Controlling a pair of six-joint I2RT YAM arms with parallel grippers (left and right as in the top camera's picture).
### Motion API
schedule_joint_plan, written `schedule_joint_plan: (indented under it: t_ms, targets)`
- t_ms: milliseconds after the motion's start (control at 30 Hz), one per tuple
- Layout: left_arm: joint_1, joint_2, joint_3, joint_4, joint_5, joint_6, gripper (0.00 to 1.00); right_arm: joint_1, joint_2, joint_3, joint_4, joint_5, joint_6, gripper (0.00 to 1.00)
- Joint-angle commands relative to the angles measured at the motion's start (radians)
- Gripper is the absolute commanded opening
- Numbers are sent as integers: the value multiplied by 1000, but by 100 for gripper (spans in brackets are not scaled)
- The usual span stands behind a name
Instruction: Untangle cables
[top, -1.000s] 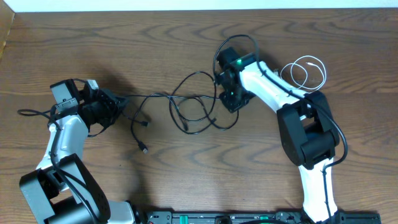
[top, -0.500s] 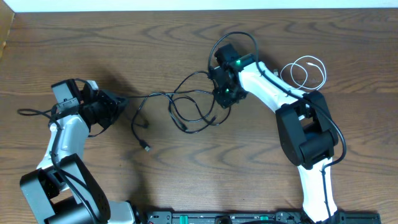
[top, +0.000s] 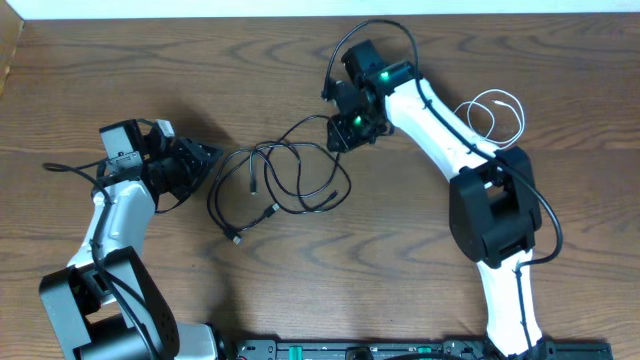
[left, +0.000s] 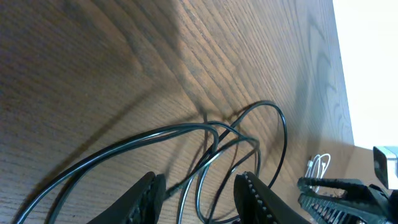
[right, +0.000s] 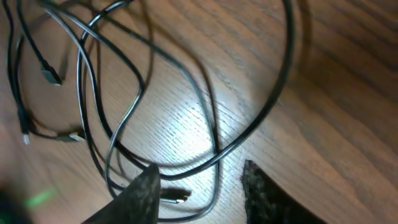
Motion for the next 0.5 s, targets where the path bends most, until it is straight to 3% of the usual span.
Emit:
schedule_joint_plan:
  t_ms: [0,200,233,267,467]
  targets:
    - [-2,-2,-6,0,-7,42,41,-37,2,-7,-3,-30,109,45]
    - [-2,-2,-6,-19,-8,42,52,-71,13,-80,28,-91,161,45]
    - [-2,-2,-6,-24,-10,42,55,-74,13,-104,49,-113,161,46]
    - [-2,-2,-6,-29,-17,42,67,-76,13,-132,77,-131,161,46]
    - [-2,-2,-6,-42,-40,42,67,-106,13,-279,291,-304,177,61]
